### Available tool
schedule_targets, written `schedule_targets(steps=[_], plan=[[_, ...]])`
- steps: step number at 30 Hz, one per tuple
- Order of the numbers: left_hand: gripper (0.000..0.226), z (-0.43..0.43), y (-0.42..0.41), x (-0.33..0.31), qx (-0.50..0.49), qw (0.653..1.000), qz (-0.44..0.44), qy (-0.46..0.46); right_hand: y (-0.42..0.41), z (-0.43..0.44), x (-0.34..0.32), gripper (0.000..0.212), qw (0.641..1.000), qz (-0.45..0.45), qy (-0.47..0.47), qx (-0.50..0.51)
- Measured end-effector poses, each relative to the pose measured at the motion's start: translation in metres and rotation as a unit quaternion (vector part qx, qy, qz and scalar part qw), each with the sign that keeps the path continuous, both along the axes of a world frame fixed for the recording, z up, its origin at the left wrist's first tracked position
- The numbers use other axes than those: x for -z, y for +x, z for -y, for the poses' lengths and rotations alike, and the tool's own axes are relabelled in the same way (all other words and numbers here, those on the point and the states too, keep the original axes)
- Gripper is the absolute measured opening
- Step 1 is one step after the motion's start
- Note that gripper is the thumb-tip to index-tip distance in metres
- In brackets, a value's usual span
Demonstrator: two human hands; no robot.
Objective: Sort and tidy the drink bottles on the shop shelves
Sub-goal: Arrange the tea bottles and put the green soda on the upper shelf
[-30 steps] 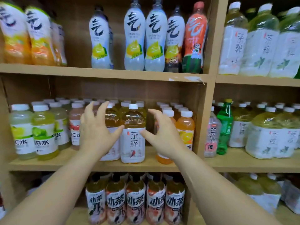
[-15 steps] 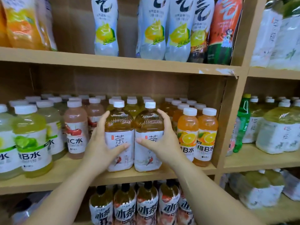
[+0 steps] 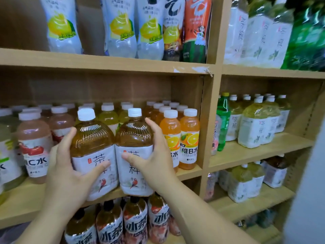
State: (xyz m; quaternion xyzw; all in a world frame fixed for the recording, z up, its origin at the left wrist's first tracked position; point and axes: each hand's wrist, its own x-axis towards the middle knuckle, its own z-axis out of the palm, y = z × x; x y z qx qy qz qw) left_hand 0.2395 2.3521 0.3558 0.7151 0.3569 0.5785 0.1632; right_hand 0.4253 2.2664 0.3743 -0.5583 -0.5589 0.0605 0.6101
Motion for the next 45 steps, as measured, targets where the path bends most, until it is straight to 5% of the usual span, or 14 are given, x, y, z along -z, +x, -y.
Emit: schedule_targets(steps=[15, 32, 45], plan=[[0.125, 0.118, 0.172, -0.006, 0.102, 0.994, 0.026, 0.037, 0.189, 0.143, 0.004, 0.09, 0.992, -0.088, 0.037, -0.083], [0.11, 0.21, 0.442, -0.016, 0.176, 0.984, 0.004, -0.038, 0.538, 0.233, -0.006, 0.088, 0.99, -0.099, 0.076, 0.073], [0.113, 0.156, 0.525, 0.003, 0.02, 1.0, -0.004, 0.015, 0.655, 0.178, 0.006, 0.09, 0.991, -0.086, 0.055, 0.083]])
